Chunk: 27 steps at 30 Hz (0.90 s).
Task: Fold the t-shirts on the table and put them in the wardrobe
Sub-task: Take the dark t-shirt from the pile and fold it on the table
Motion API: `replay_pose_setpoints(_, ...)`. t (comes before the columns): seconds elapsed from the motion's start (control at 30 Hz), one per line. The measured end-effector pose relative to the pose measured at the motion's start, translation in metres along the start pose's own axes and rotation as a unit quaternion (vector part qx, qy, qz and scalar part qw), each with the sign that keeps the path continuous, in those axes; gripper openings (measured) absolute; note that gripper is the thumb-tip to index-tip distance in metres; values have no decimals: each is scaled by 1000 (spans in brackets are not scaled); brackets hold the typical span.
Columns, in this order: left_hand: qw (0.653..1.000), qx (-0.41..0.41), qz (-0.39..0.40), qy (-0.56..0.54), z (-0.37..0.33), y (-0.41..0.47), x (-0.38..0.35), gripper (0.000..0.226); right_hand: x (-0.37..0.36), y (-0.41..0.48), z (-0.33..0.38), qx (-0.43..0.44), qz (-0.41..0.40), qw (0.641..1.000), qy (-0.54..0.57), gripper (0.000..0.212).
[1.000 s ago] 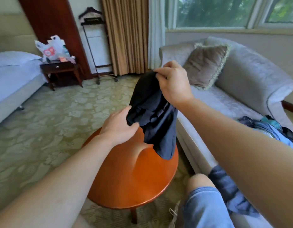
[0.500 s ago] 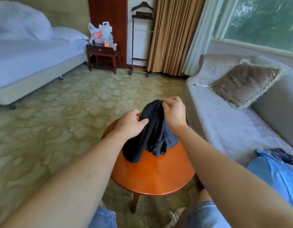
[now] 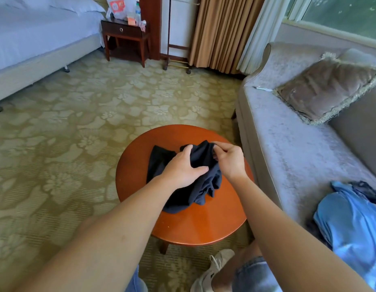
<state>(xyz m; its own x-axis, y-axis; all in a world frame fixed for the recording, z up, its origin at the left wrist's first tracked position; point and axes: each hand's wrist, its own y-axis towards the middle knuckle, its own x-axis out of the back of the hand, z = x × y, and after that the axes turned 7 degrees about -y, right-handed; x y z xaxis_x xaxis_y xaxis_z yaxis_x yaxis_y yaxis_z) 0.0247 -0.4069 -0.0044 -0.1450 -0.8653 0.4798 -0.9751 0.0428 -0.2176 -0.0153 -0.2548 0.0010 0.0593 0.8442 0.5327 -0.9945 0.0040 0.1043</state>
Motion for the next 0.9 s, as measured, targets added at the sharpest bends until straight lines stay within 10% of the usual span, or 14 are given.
replay_pose_setpoints(0.2, 999, -21, -37, 21, 12, 22, -15, 97, -8, 2, -16, -13, 94, 994, 54, 70)
replay_pose_setpoints(0.4, 993, 34, 55, 101, 54, 42, -20, 95, -34, -17, -66, 2, 96, 993, -69, 48)
replay_pose_setpoints(0.9, 986, -44, -39, 158, 88, 33, -18, 52, -67, -23, -124, -42, 105, 984, -138, 43)
